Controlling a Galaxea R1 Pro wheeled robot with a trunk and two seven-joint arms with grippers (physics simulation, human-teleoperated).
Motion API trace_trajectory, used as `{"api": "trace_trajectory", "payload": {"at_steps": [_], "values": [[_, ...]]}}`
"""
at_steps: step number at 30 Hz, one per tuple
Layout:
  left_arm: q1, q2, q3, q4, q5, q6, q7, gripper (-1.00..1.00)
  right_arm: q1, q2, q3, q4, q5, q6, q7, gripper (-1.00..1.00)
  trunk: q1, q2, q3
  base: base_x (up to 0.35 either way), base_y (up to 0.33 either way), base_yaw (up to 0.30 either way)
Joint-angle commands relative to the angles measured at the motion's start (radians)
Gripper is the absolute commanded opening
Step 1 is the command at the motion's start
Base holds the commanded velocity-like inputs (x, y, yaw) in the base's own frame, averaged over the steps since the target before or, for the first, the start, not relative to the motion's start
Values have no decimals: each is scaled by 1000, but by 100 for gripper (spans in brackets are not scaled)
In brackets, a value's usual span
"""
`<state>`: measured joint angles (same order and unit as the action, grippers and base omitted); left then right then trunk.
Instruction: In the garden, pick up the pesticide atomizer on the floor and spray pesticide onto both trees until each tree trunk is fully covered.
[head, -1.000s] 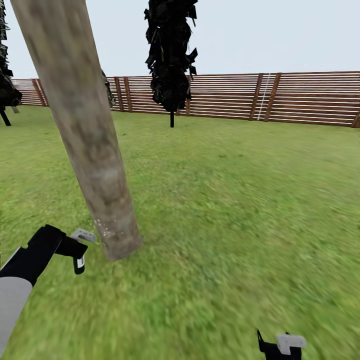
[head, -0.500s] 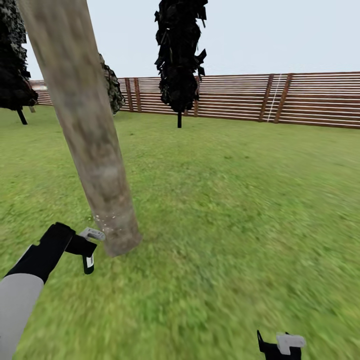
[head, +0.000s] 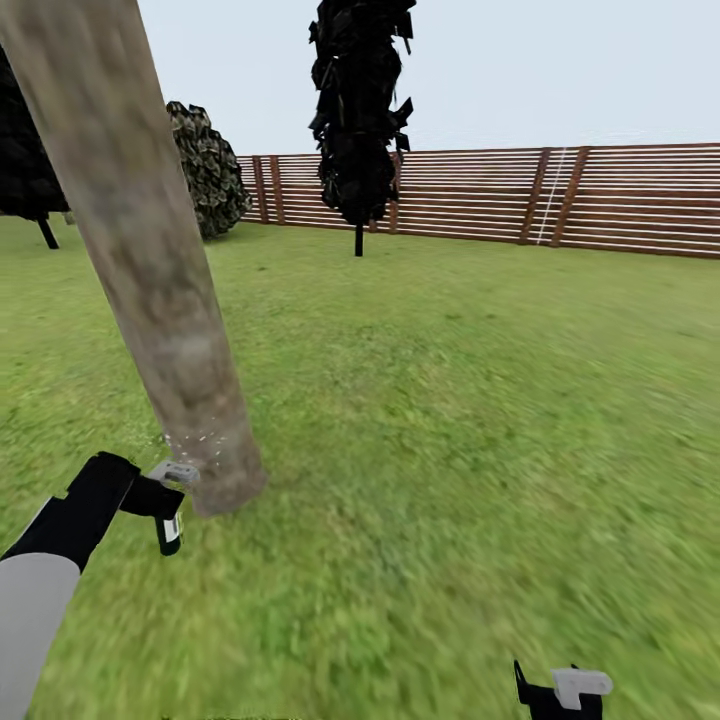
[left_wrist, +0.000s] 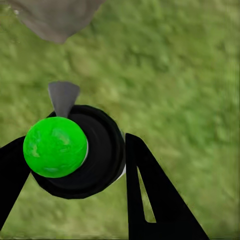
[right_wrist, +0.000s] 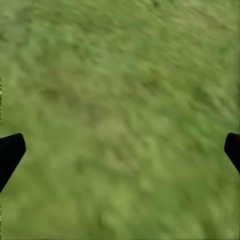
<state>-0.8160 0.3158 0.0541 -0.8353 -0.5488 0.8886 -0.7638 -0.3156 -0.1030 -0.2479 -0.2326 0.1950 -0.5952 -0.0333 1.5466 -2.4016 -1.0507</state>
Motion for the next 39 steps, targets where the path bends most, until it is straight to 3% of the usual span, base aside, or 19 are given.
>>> {"api": "trace_trajectory", "payload": {"at_steps": [1,3,5,7,8,9,10,12,13,14,18,19,22,30,39], "values": [[1,0,2,21,-9,2,18,-100,-1,0,-5,1,11,-3,-3,100,0,0,-1,0,-18,252],[2,-5,1,72,-6,-3,73,-100,0,0,-5,1,11,-3,-3,100,0,0,-1,0,-7,267],[2,-30,4,135,0,-7,178,-100,0,0,-5,1,11,-3,-3,100,0,0,-1,0,-1,276],[2,-36,5,141,15,-8,198,-100,0,0,-5,1,11,-3,-3,100,0,0,-1,0,0,277],[2,-38,5,142,29,-9,203,-100,0,0,-5,1,11,-3,-3,100,0,0,-1,0,0,277],[3,-41,5,144,68,-13,210,-100,0,0,-6,1,11,-3,-3,100,0,0,-1,0,0,277],[5,-62,4,163,113,-18,261,-100,0,0,-7,0,10,-3,-4,100,0,0,-1,0,0,74],[6,-65,5,196,119,-34,298,-100,0,0,-7,0,10,-3,-5,100,0,0,-1,0,0,39],[7,-67,6,251,126,-116,332,-100,-1,0,-7,-1,9,-3,-4,100,0,0,-1,23,0,8],[7,-67,18,281,129,-172,342,-100,-1,-1,-7,-1,10,-3,-5,100,0,0,-1,156,-88,3],[8,-67,112,285,129,-201,376,-100,0,-1,-7,-1,9,-3,-4,100,0,0,-1,220,-146,1],[8,-71,134,292,132,-205,433,-100,0,-1,-7,-1,9,-3,-4,100,0,0,-1,237,-178,0],[8,-83,136,296,127,-206,448,-100,-1,-1,-7,-1,9,-3,-4,100,0,0,-1,220,-200,2],[45,-86,137,297,129,-206,452,-100,0,-1,-7,-1,10,-3,-4,100,0,0,-1,7,-260,202],[47,-89,138,297,130,-207,454,-100,-1,-1,-7,1,11,-3,-4,100,0,0,-1,61,-265,222]]}}
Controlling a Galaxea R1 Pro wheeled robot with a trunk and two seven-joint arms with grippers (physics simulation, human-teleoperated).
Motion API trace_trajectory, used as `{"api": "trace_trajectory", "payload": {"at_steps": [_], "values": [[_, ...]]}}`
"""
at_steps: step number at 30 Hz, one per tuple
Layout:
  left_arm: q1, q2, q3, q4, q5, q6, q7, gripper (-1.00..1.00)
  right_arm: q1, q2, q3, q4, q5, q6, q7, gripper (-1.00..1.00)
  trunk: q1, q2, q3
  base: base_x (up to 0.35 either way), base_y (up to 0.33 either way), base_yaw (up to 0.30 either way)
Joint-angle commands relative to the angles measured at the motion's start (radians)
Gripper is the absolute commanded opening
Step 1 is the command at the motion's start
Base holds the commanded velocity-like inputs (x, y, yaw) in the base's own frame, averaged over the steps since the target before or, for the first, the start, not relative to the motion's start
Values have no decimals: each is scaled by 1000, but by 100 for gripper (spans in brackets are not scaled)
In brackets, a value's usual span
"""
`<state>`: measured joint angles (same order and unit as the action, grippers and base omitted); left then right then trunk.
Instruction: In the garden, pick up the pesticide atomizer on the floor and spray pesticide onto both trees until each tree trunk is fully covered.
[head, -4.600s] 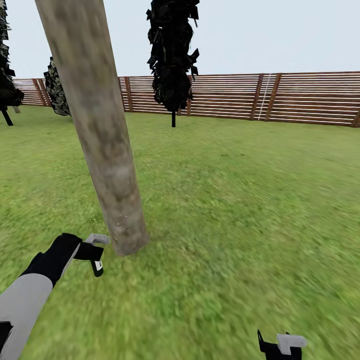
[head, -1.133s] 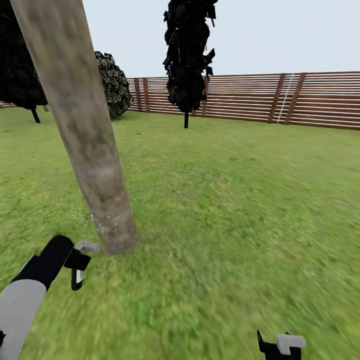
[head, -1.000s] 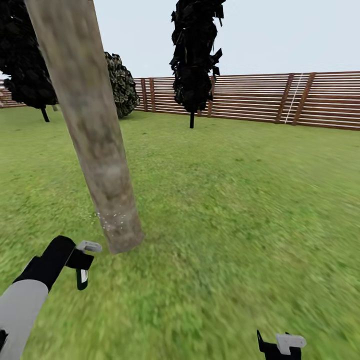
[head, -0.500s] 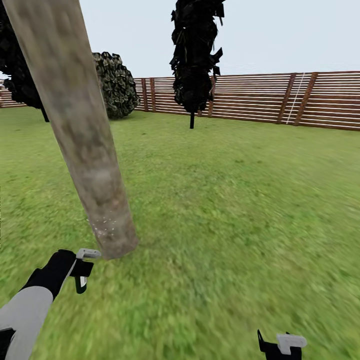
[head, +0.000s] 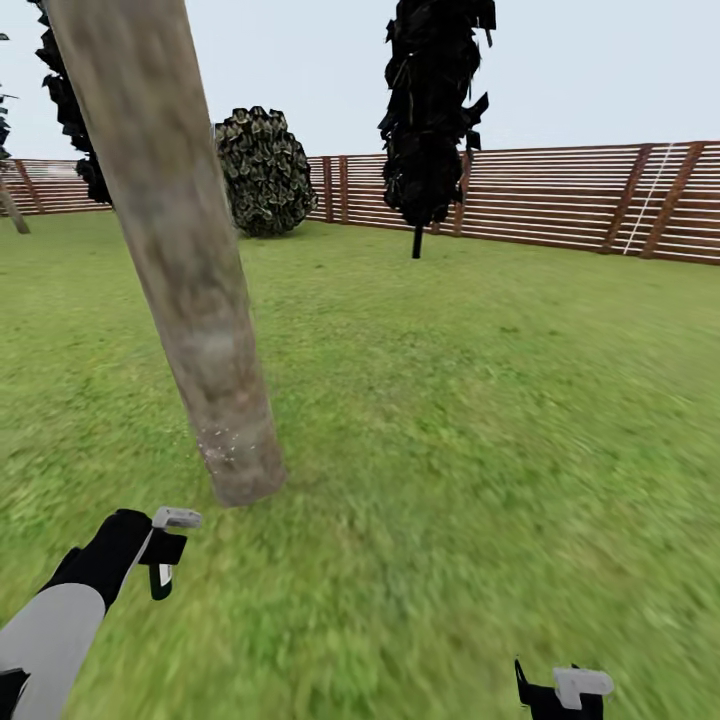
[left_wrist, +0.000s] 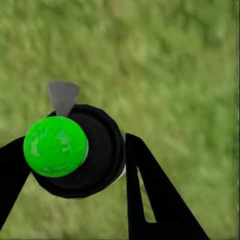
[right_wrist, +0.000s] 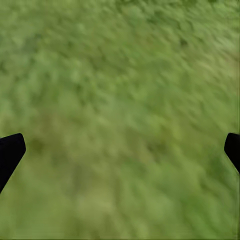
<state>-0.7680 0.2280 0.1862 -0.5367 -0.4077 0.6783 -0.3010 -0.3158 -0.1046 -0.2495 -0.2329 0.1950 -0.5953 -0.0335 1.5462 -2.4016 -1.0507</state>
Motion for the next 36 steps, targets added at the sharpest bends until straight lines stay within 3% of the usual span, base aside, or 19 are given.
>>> {"api": "trace_trajectory", "payload": {"at_steps": [1,10,15,22,28,36], "values": [[-1,-1,6,-2,-11,3,-9,-100,-1,0,-5,1,11,-3,-3,100,0,0,-1,202,-225,18],[-1,-1,6,-2,-10,3,-9,-100,0,0,-4,1,11,-3,-4,100,0,0,-1,189,-220,8],[-1,-1,6,-2,-11,4,-9,-100,0,0,-5,1,11,-3,-3,100,0,0,-1,138,-224,235],[-1,-4,4,-1,-13,4,-7,-100,0,1,-5,1,11,-3,-3,100,0,0,-1,18,-181,249],[2,-3,-1,17,-19,4,-7,-100,0,1,-5,1,11,-3,-3,100,0,0,-1,0,-38,17],[2,-3,-1,17,-17,4,-7,-100,0,0,-5,1,11,-3,-3,100,0,0,-1,0,-247,0]]}}
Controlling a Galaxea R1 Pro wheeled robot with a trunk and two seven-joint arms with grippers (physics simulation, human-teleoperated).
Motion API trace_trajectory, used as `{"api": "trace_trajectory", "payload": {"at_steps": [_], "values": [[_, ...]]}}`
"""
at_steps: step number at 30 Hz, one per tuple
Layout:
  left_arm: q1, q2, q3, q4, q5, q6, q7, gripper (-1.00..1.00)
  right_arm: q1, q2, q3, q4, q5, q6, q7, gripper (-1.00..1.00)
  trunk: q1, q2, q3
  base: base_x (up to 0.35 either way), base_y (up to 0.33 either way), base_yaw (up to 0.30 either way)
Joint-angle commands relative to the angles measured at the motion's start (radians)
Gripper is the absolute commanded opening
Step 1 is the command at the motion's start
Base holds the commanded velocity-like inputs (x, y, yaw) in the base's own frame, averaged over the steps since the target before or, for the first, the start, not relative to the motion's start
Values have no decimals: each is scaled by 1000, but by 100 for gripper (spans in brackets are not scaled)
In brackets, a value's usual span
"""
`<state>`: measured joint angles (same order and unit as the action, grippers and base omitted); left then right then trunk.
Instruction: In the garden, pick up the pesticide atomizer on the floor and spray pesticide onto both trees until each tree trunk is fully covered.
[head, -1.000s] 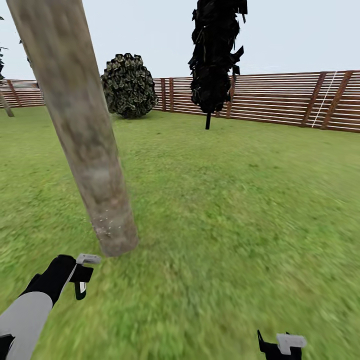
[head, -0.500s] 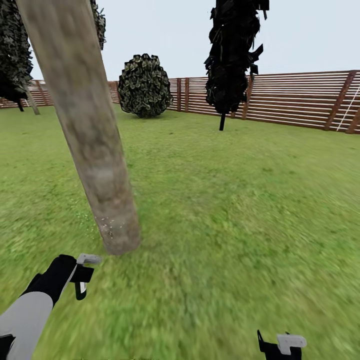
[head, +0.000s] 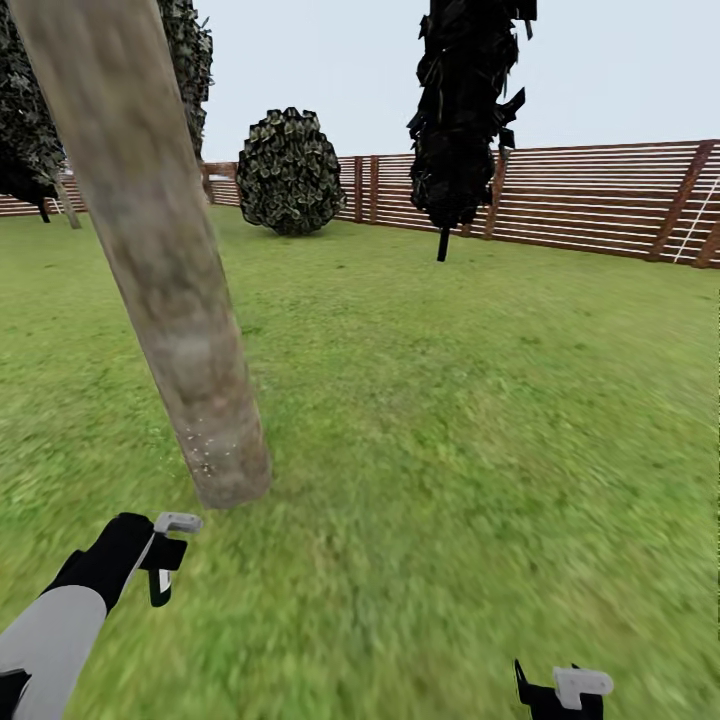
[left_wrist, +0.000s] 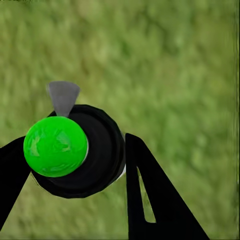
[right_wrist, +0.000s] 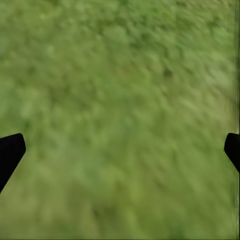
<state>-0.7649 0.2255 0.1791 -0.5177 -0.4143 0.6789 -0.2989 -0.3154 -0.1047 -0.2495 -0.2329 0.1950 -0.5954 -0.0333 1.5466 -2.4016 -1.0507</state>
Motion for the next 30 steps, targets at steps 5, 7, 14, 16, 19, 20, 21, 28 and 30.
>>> {"api": "trace_trajectory", "payload": {"at_steps": [5,7,14,16,19,20,21,28,30], "values": [[-1,0,6,-3,-11,4,-8,-100,-1,1,-5,1,11,-3,-3,100,0,0,-1,35,-269,0],[-1,0,7,-5,-10,4,-8,-100,-1,0,-5,1,11,-3,-3,100,0,0,-1,125,-269,47],[-1,-2,8,-7,-5,4,-8,-100,-1,1,-5,1,11,-3,-3,100,0,0,-1,163,-252,216],[-1,-2,8,-8,-5,4,-8,-100,-1,0,-4,1,11,-3,-3,100,0,0,-1,170,-245,275],[-1,-5,8,-9,-5,4,-8,-100,-1,0,-4,1,11,-3,-3,100,0,0,-1,161,-245,277],[-1,-5,8,-9,-6,4,-8,-100,-1,0,-4,1,11,-3,-3,100,0,0,-1,140,-247,277],[-1,-6,8,-10,-6,4,-8,-100,-1,0,-4,1,11,-3,-3,100,0,0,-1,126,-252,273],[-1,-6,8,-11,-5,4,-8,-100,-1,1,-5,1,11,-3,-3,100,0,0,-1,33,-265,70],[-1,-6,8,-12,-5,4,-8,-100,-1,1,-5,1,11,-3,-3,100,0,0,-1,1,-268,1]]}}
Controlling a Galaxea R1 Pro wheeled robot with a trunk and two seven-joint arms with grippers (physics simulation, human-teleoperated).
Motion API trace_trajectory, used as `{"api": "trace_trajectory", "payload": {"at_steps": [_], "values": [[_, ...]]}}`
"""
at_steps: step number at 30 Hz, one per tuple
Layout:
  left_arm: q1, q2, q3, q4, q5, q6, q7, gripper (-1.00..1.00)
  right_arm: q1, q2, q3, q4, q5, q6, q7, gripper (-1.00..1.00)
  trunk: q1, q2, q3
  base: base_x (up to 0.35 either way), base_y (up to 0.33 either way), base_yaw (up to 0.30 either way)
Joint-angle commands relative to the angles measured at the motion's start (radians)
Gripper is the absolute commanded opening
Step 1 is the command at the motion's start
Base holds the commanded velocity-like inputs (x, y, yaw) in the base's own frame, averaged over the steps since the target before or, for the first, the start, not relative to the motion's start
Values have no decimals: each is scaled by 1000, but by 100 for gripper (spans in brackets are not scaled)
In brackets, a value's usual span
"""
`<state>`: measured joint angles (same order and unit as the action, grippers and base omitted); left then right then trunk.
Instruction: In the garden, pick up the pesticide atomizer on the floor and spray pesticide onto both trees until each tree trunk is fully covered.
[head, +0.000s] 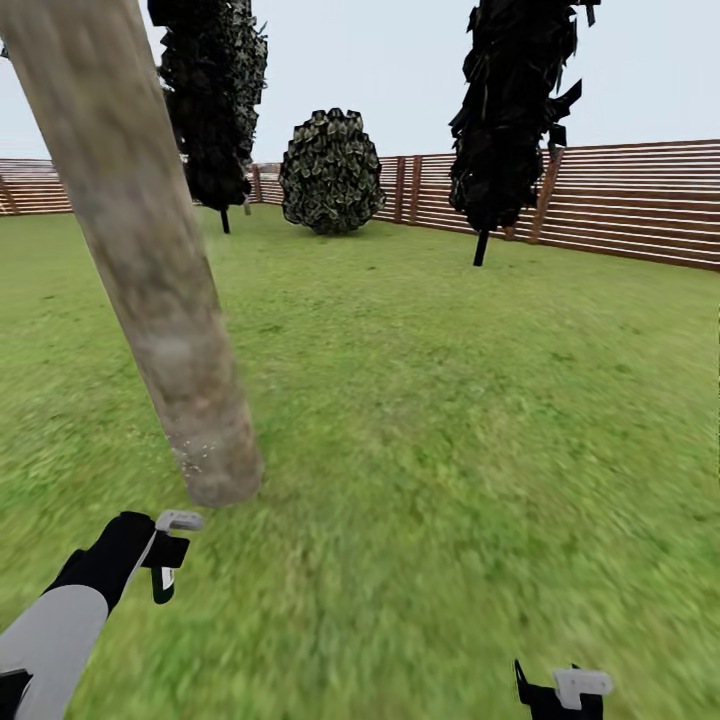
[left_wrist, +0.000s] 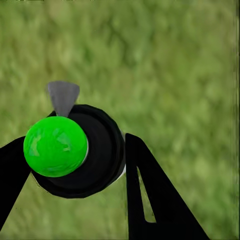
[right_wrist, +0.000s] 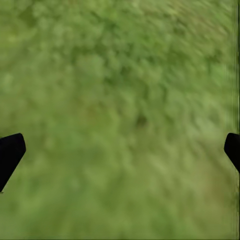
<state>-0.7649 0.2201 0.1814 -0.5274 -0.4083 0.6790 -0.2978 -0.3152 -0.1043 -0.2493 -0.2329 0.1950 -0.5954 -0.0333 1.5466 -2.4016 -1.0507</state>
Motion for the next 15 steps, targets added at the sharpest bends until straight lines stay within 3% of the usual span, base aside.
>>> {"api": "trace_trajectory", "payload": {"at_steps": [1,7,15], "values": [[-1,-1,6,-2,-11,4,-9,-100,-1,0,-5,1,11,-3,-3,100,0,0,-1,0,-268,1],[-1,-1,7,-2,-11,4,-9,-100,-1,1,-4,1,11,-3,-3,100,0,0,-1,29,-268,12],[-1,-1,10,-3,-11,4,-9,-100,-1,1,-4,1,11,-3,-3,100,0,0,-1,176,-246,268]]}}
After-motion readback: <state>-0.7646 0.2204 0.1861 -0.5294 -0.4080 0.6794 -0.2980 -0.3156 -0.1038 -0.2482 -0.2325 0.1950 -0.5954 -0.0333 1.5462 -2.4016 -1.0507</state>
